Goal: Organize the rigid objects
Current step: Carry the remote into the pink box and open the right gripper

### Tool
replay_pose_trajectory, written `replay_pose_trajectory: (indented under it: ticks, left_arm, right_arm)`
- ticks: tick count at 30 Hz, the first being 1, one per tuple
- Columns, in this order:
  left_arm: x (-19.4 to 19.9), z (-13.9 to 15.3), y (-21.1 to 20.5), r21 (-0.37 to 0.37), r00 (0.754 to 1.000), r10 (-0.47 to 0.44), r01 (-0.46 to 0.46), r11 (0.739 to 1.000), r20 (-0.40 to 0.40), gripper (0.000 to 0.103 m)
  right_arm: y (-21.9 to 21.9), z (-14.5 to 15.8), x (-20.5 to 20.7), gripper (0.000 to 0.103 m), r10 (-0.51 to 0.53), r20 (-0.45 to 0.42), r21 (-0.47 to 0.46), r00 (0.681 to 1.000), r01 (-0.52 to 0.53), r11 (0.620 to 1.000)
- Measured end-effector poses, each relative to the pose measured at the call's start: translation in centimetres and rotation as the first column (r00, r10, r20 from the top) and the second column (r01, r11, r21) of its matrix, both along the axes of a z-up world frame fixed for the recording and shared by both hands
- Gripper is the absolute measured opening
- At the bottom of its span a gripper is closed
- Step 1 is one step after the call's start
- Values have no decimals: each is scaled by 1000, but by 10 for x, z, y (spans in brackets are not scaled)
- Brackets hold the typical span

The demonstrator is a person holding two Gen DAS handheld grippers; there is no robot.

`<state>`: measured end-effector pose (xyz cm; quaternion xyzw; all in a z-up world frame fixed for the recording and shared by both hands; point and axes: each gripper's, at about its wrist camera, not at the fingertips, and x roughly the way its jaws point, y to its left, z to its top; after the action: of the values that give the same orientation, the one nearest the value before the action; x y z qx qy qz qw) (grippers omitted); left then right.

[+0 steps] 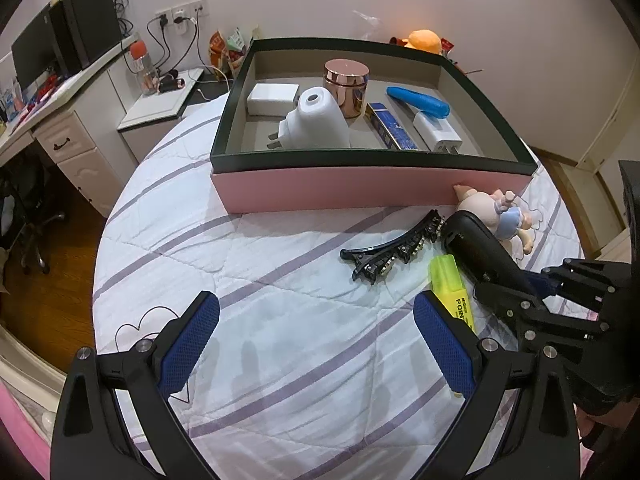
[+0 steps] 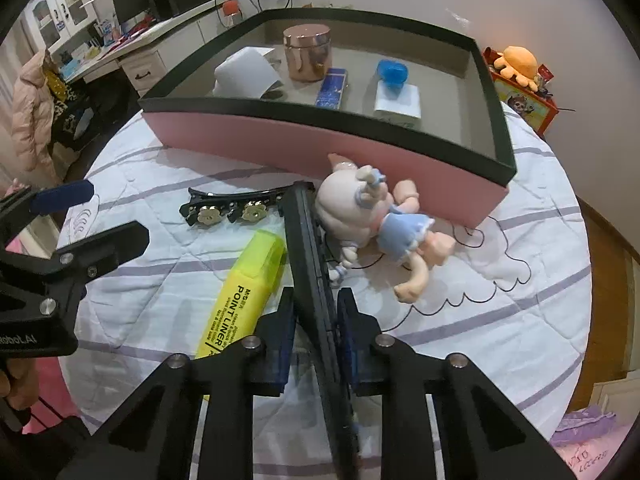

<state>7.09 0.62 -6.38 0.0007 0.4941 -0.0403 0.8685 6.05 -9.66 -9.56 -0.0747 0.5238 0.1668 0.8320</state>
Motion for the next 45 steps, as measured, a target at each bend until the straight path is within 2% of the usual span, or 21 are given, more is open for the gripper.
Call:
replay_pose_trajectory:
  ticks: [9, 15, 20, 26, 31, 36, 40, 45]
  left_arm:
    - [5, 8, 3, -5, 1000, 0, 0, 1000, 13, 99]
    - [14, 31, 4, 4, 998, 1, -1, 1000, 60, 99]
    - [39, 55, 13, 24, 993, 27, -30, 999, 115, 99]
    - [80, 68, 21, 14, 989, 43, -45, 999, 143, 99]
    - [102, 72, 19, 4, 987, 35, -36, 999, 154, 99]
    - [119, 68, 19, -10, 988, 33, -31, 999, 149, 99]
    - [126, 59, 18, -13, 990, 32, -30, 999, 134, 99]
    - [132, 51, 18, -12, 993, 33, -32, 999, 117, 99]
  right_arm:
    - [0, 25, -12, 18, -7, 43, 42, 999, 5, 999]
    - [6, 54, -11, 18, -21, 98, 84, 995, 12, 996]
    - [3, 78, 13, 18, -65, 146, 125, 987, 46, 991]
    - [-8, 93, 65, 18, -114, 158, 186, 981, 83, 979]
    - [-11, 97, 97, 17, -121, 153, 215, 981, 86, 973]
    - [-26, 95, 130, 17, -169, 152, 215, 974, 134, 967]
    - [-43, 77, 155, 17, -214, 118, 202, 970, 188, 961]
    - [-46, 45, 181, 17, -225, 61, 141, 972, 215, 966]
